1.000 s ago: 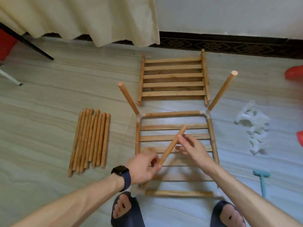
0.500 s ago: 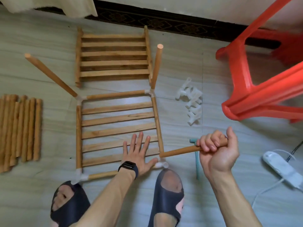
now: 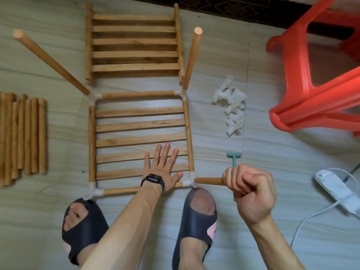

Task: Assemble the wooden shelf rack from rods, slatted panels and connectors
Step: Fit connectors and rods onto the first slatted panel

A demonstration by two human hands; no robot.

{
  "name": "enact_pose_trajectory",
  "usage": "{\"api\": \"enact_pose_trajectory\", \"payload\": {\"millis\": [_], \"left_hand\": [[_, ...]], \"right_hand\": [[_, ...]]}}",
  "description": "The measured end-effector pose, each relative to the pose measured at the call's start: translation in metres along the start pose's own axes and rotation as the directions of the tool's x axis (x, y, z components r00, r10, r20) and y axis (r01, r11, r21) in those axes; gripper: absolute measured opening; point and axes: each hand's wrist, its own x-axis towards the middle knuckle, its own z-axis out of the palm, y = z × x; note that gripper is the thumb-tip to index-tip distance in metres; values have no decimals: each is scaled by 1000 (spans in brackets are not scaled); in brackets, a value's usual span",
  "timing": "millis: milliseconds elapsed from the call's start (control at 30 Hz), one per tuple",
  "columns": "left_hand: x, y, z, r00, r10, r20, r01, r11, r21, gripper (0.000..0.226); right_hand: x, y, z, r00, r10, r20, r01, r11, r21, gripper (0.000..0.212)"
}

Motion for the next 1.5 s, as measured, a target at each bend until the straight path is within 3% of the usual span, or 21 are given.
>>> {"api": "enact_pose_trajectory", "payload": {"millis": [267, 500, 633, 800, 1367, 1500], "left_hand": [[3, -1, 1, 999, 4, 32, -4, 1000, -11, 87], [5, 1, 0, 999, -9, 36, 11, 999, -34, 92], [5, 5, -4, 999, -25, 26, 27, 997, -75, 90], [5, 5, -4, 999, -31, 30, 33, 996, -78, 89], [4, 5, -2, 999, -33, 14, 35, 996, -85, 76], [3, 5, -3, 999, -37, 16, 38, 996, -87, 76]], "right_hand": [[-14, 2, 7, 996, 14, 92, 5, 977, -213, 27], [-23, 10, 13, 981, 85, 174, -34, 960, -279, 25], [-22, 16, 12, 975, 86, 203, 9, 905, -425, 23], [-19, 4, 12, 988, 85, 127, -53, 970, -239, 29], [-10, 5, 12, 986, 45, 159, 7, 948, -317, 30], [6, 2, 5, 994, 52, 98, -30, 976, -214, 29]]}}
